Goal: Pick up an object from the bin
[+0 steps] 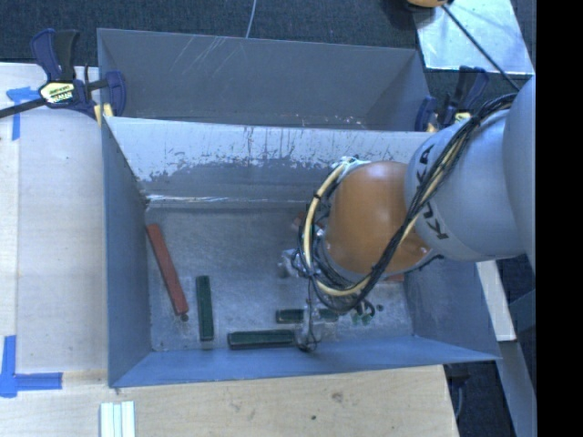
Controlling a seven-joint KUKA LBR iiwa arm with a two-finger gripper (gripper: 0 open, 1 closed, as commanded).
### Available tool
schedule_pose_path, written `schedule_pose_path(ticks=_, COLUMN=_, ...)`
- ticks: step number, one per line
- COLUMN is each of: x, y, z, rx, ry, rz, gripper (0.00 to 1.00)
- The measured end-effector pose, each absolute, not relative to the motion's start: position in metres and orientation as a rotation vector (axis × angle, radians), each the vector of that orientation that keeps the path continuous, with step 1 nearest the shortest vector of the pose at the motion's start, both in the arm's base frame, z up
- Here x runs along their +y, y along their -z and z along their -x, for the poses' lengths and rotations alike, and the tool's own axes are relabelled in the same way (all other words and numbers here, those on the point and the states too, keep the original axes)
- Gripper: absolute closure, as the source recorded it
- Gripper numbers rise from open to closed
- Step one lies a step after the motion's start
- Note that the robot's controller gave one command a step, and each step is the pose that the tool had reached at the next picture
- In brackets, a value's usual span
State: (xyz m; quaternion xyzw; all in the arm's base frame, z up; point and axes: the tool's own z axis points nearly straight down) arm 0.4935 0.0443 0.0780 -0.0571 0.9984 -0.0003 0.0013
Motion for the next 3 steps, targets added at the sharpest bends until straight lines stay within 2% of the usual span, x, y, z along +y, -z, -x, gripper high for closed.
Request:
schedule_pose_path(ticks=1, x=0.029, y=-0.076, z=-0.483, rx=3.126, ry=0.002, rz=0.333, gripper=1.00)
schedule_pose_path(ticks=2, x=0.030, y=-0.076, z=-0.483, rx=3.126, ry=0.000, rz=0.331, gripper=1.00)
schedule_pose_path(ticks=3, x=0.016, y=-0.209, z=-0.495, rx=3.118, ry=0.000, rz=0.363, gripper=1.00)
